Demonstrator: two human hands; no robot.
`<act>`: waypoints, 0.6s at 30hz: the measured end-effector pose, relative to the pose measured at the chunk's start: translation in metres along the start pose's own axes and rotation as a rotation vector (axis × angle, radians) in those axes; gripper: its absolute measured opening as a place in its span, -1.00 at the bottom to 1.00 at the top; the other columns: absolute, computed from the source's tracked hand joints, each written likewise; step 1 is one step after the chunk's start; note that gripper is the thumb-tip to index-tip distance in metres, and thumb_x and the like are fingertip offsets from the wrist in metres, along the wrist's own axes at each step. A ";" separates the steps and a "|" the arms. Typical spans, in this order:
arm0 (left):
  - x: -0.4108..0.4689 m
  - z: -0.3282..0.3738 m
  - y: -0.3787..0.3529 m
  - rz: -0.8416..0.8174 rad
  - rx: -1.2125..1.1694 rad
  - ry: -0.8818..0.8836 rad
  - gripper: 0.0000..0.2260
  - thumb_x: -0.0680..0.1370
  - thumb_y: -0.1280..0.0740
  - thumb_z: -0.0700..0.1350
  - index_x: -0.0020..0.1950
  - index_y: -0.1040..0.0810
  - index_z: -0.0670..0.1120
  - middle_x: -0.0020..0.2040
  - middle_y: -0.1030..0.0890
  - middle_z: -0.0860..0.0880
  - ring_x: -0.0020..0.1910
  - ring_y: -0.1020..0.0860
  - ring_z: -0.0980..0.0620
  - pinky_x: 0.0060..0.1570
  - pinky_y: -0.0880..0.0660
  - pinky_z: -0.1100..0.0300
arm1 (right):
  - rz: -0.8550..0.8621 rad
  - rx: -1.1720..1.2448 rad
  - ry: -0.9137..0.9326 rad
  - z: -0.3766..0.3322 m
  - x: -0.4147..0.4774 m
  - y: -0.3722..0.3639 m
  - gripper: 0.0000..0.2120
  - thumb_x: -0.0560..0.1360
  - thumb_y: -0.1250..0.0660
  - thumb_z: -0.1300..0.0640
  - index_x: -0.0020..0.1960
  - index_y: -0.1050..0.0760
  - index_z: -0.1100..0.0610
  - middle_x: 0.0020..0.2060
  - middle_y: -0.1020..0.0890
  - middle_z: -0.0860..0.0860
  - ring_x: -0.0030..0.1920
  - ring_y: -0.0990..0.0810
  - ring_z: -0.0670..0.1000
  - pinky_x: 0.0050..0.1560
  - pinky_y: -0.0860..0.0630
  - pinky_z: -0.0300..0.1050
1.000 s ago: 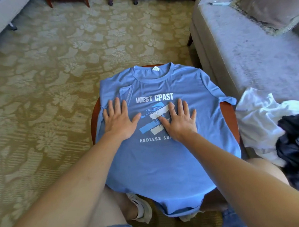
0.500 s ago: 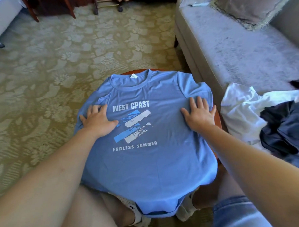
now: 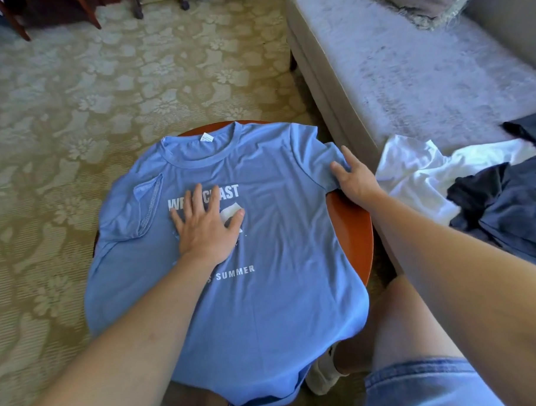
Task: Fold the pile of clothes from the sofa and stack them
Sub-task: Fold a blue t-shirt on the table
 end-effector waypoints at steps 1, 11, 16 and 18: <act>0.000 -0.001 -0.001 0.010 0.002 0.003 -0.39 0.57 -0.05 0.29 0.56 -0.09 0.06 0.59 0.01 -0.07 0.56 0.07 -0.10 0.48 0.14 -0.22 | 0.020 -0.003 0.016 -0.001 0.004 0.000 -0.51 0.59 -0.18 -0.11 0.49 -0.30 -0.02 0.35 -0.49 0.07 0.36 -0.43 0.10 0.33 -0.34 -0.03; 0.000 0.001 0.005 0.002 0.001 -0.001 -0.43 0.60 -0.02 0.26 0.56 -0.13 0.04 0.59 0.02 -0.09 0.56 0.07 -0.13 0.47 0.14 -0.25 | 0.318 -0.427 0.340 -0.060 -0.020 0.011 -0.45 0.48 -0.16 0.30 0.47 -0.28 0.14 0.36 -0.39 0.13 0.15 -0.50 0.29 -0.03 -0.43 0.03; -0.007 -0.008 0.032 0.058 -0.050 -0.038 -0.43 0.62 -0.01 0.24 0.57 -0.09 0.03 0.60 0.08 -0.07 0.56 0.13 -0.10 0.47 0.19 -0.23 | 0.060 -0.880 0.479 -0.089 -0.048 -0.026 -0.47 0.48 -0.17 0.27 0.44 -0.30 0.02 0.52 -0.14 0.00 0.12 -0.54 0.22 -0.08 -0.45 -0.02; -0.013 -0.022 0.039 0.072 -0.053 -0.004 -0.42 0.61 -0.01 0.24 0.58 -0.07 0.03 0.60 0.09 -0.06 0.56 0.15 -0.09 0.46 0.20 -0.23 | -0.100 -0.876 0.621 -0.087 -0.063 -0.055 -0.62 0.50 -0.18 0.22 0.29 -0.44 0.03 0.45 -0.27 0.05 0.18 -0.51 0.20 -0.09 -0.43 -0.04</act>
Point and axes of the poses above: each hand's wrist, its own x-axis towards the middle knuckle, its own y-axis out of the back of the hand, z = x × y, the point moved 3 cm from there along x, towards the middle knuckle
